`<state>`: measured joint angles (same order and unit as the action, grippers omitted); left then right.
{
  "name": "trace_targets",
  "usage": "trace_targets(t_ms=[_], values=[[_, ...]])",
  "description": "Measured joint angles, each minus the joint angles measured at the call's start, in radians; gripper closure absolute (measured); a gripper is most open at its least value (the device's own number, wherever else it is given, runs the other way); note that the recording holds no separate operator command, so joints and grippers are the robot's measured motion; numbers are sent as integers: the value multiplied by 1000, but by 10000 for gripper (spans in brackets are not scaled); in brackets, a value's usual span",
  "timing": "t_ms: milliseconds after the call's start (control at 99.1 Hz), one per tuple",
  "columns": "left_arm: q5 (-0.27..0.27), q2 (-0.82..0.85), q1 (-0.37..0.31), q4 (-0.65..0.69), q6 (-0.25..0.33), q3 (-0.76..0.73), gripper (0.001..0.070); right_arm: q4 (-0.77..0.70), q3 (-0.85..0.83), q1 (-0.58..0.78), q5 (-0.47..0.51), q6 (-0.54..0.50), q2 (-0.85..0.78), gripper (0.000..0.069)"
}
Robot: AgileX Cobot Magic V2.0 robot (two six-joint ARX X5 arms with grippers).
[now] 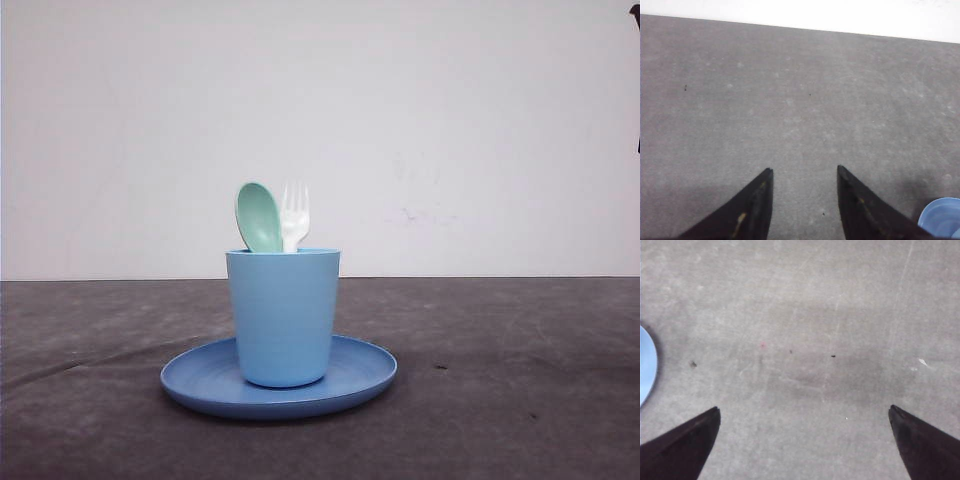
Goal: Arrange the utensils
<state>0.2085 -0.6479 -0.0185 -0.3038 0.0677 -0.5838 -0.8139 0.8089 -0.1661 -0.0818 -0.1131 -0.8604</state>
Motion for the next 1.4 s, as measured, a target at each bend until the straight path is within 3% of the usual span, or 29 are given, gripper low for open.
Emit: trace_targets(t_ms=[222, 262, 333, 414, 515, 1131, 1191, 1312, 1403], values=[[0, 0, 0, 0, -1, 0, 486, -7, 0, 0, 3, 0, 0, 36], [0, 0, 0, -1, -1, 0, 526, -8, 0, 0, 3, 0, 0, 116], [0, 0, 0, -5, 0, 0, 635, -14, 0, 0, 3, 0, 0, 327], [0, 0, 0, -6, 0, 0, 682, -13, 0, 0, 3, 0, 0, 553], [0, 0, 0, -13, 0, 0, 694, -13, 0, 0, 3, 0, 0, 660], [-1, 0, 0, -21, -1, 0, 697, 105, 0, 0, 3, 0, 0, 687], [-32, 8, 2, -29, -7, 0, 697, 123, 0, 0, 3, 0, 0, 687], [-154, 117, 1, -58, -15, 57, 697, 155, 0, 0, 3, 0, 0, 687], [-186, 230, 1, -54, -16, 141, 697, 180, 0, 0, 3, 0, 0, 687]])
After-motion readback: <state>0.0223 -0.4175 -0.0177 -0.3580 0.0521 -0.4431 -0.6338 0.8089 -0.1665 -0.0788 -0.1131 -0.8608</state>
